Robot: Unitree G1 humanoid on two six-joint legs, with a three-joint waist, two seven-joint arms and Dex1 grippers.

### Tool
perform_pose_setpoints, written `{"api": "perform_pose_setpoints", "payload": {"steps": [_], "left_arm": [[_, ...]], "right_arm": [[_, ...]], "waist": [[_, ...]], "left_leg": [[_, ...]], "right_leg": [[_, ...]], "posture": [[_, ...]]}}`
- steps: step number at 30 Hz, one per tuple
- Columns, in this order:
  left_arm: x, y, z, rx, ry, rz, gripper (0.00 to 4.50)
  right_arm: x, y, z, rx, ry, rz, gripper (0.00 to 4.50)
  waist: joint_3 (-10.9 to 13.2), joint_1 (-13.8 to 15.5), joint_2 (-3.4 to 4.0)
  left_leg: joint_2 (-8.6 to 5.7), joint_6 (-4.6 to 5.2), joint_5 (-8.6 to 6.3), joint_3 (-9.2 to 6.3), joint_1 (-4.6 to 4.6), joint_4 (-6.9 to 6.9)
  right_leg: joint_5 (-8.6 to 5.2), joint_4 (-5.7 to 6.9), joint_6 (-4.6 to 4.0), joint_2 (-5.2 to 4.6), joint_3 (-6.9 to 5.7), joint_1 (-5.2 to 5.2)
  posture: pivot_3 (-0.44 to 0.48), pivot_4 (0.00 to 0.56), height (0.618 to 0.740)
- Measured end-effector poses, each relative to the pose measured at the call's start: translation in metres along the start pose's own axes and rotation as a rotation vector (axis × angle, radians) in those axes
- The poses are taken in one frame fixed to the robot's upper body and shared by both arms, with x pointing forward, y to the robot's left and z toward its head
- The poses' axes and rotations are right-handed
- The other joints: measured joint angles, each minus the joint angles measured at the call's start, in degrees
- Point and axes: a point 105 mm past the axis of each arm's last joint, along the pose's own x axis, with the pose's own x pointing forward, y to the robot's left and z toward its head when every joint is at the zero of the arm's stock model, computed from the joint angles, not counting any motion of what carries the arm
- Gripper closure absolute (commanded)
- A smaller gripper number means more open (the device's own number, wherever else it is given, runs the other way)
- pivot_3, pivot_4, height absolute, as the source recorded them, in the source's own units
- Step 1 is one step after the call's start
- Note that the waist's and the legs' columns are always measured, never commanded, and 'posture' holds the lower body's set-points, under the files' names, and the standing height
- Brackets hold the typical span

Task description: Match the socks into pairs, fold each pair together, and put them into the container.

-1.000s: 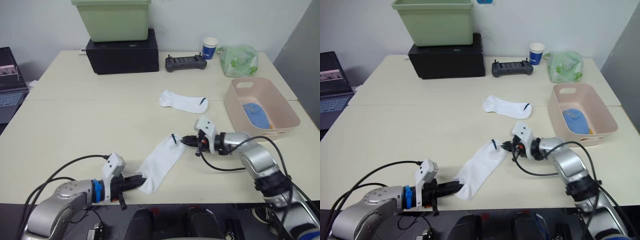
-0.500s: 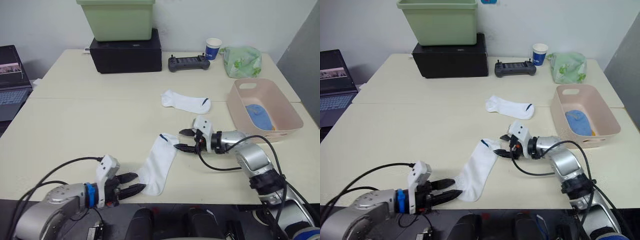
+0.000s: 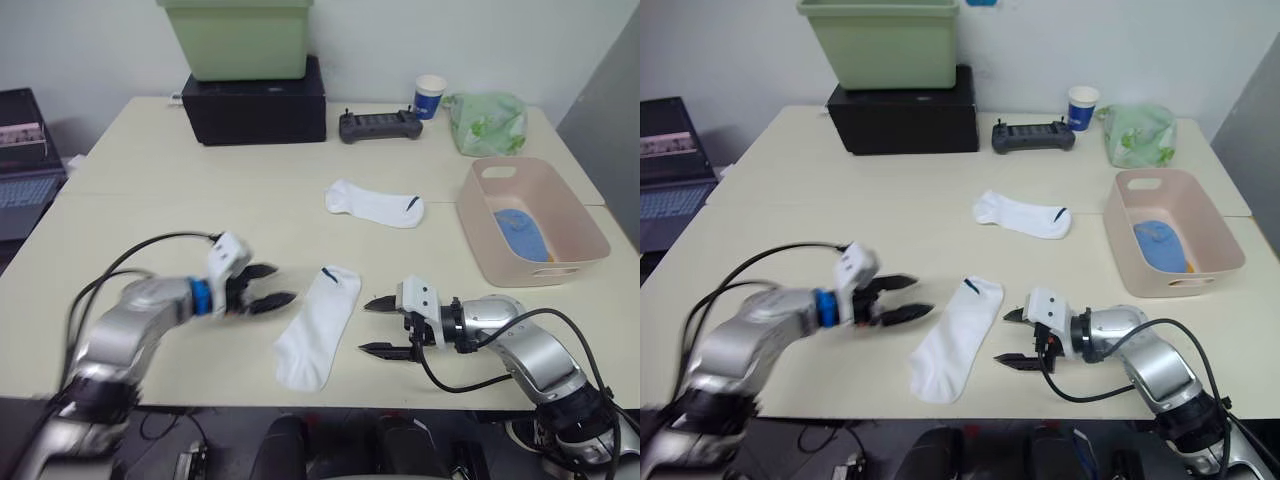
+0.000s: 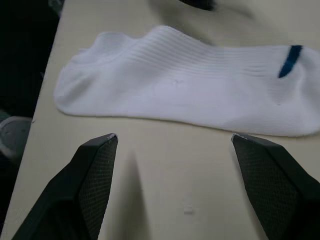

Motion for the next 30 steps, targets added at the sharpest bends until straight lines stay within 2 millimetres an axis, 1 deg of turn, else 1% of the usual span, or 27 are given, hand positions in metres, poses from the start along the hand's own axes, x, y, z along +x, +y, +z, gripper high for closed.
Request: {"api": "perform_pose_setpoints", "payload": {"steps": [2, 4, 5, 7, 9, 10, 11, 12, 13, 15, 18, 20, 21, 26, 30], "left_arm": [[0.020, -0.006, 0.000, 0.019, -0.007, -0.046, 0.57], [0.028, -0.006, -0.006, 0.023, 0.011, -0.062, 0.57], [0.028, -0.004, -0.005, 0.030, 0.010, -0.064, 0.57], [0.032, 0.002, -0.003, 0.057, 0.016, -0.064, 0.57], [0.036, 0.005, -0.003, 0.078, 0.023, -0.066, 0.96], [0.036, 0.005, -0.003, 0.091, 0.027, -0.066, 1.19], [0.036, 0.006, -0.004, 0.095, 0.030, -0.064, 1.45], [0.036, 0.008, -0.004, 0.095, 0.032, -0.062, 1.82], [0.036, 0.008, -0.003, 0.097, 0.032, -0.062, 2.13], [0.036, 0.007, -0.004, 0.099, 0.031, -0.068, 2.79], [0.036, 0.005, -0.005, 0.097, 0.029, -0.081, 3.67], [0.037, 0.003, -0.006, 0.094, 0.025, -0.087, 4.35], [0.037, 0.002, -0.006, 0.091, 0.021, -0.085, 4.50], [0.036, -0.001, -0.008, 0.077, 0.010, -0.065, 4.50], [0.030, -0.002, -0.011, 0.047, -0.006, -0.021, 4.50]], "right_arm": [[0.005, 0.003, 0.008, -0.037, -0.004, 0.059, 0.59], [0.008, 0.003, 0.012, -0.063, 0.002, 0.097, 0.59], [0.009, 0.002, 0.011, -0.065, 0.005, 0.100, 0.59], [0.019, -0.003, 0.004, -0.081, 0.028, 0.098, 0.59], [0.028, -0.001, -0.005, -0.105, 0.057, 0.115, 0.59], [0.032, 0.000, -0.009, -0.108, 0.065, 0.125, 0.77], [0.034, 0.000, -0.009, -0.112, 0.057, 0.125, 0.96], [0.035, 0.000, -0.008, -0.116, 0.050, 0.125, 1.22], [0.037, 0.001, -0.007, -0.126, 0.045, 0.124, 1.55], [0.039, 0.001, -0.007, -0.149, 0.049, 0.116, 2.36], [0.042, 0.001, -0.008, -0.169, 0.051, 0.112, 3.35], [0.042, 0.000, -0.009, -0.185, 0.053, 0.110, 4.11], [0.042, -0.001, -0.009, -0.186, 0.053, 0.110, 4.47], [0.037, -0.004, -0.011, -0.207, 0.056, 0.106, 4.49], [0.023, -0.010, -0.015, -0.217, 0.078, 0.094, 4.49]], "waist": [[0.0, -0.4, 0.00], [0.0, -0.6, 0.00], [0.0, -0.6, 0.00], [0.0, -0.2, -0.01], [0.0, -0.1, 0.00], [0.0, -0.1, 0.00], [0.0, -0.1, 0.00], [0.0, -0.1, 0.00], [0.0, -0.1, 0.00], [0.0, -0.1, 0.00], [0.0, 0.0, 0.00], [0.0, 0.0, 0.00], [0.0, 0.0, 0.00], [0.0, -0.1, 0.00], [0.0, -0.1, 0.00]], "left_leg": [[0.04, 0.01, 0.00, 0.12, 0.00, 0.00], [0.08, 0.02, -0.01, 0.10, -0.01, -0.01], [0.10, 0.02, -0.01, 0.06, -0.02, -0.01], [0.08, 0.01, 0.00, -0.07, -0.02, -0.02], [0.08, 0.01, 0.00, -0.11, -0.01, -0.01], [0.09, 0.00, 0.00, -0.10, -0.01, 0.00], [0.10, 0.00, 0.00, -0.09, 0.00, 0.01], [0.08, 0.00, 0.00, -0.04, 0.02, 0.03], [0.07, 0.00, 0.00, -0.02, 0.02, 0.05], [0.04, 0.00, 0.00, -0.01, 0.01, 0.07], [0.05, 0.00, 0.01, -0.05, 0.01, 0.08], [0.05, 0.00, 0.01, -0.08, 0.02, 0.08], [0.06, -0.01, 0.01, -0.10, 0.03, 0.09], [0.04, -0.01, 0.01, -0.10, 0.05, 0.11], [0.05, -0.01, 0.01, -0.06, 0.05, 0.10]], "right_leg": [[0.00, 0.00, 0.00, -0.01, 0.03, -0.05], [0.00, -0.05, 0.01, -0.04, 0.04, -0.09], [0.00, -0.06, 0.00, -0.05, 0.03, -0.08], [0.00, -0.06, 0.00, -0.05, -0.01, -0.04], [0.00, 0.01, 0.00, -0.05, -0.01, -0.04], [0.00, 0.05, 0.00, -0.04, -0.01, -0.05], [0.00, 0.08, 0.00, -0.04, -0.01, -0.04], [0.00, 0.10, 0.00, -0.05, -0.01, -0.03], [0.00, 0.11, 0.00, -0.05, -0.01, -0.03], [0.00, 0.11, 0.00, -0.06, -0.02, -0.03], [0.00, 0.12, 0.00, -0.08, -0.04, -0.02], [0.00, 0.16, 0.00, -0.10, -0.04, -0.01], [0.00, 0.18, 0.00, -0.19, -0.03, 0.00], [0.00, 0.24, 0.01, -0.25, -0.05, 0.01], [0.00, 0.23, 0.01, -0.27, -0.04, 0.00]], "posture": [[0.000, 0.150, 0.740], [0.000, 0.150, 0.740], [0.000, 0.150, 0.740], [0.000, 0.150, 0.740], [0.000, 0.150, 0.740], [0.000, 0.150, 0.740], [0.000, 0.150, 0.740], [0.000, 0.150, 0.740], [0.000, 0.150, 0.740], [0.000, 0.150, 0.740], [0.000, 0.150, 0.740], [0.000, 0.150, 0.740], [0.000, 0.150, 0.740], [0.000, 0.150, 0.740], [0.000, 0.150, 0.740]]}}
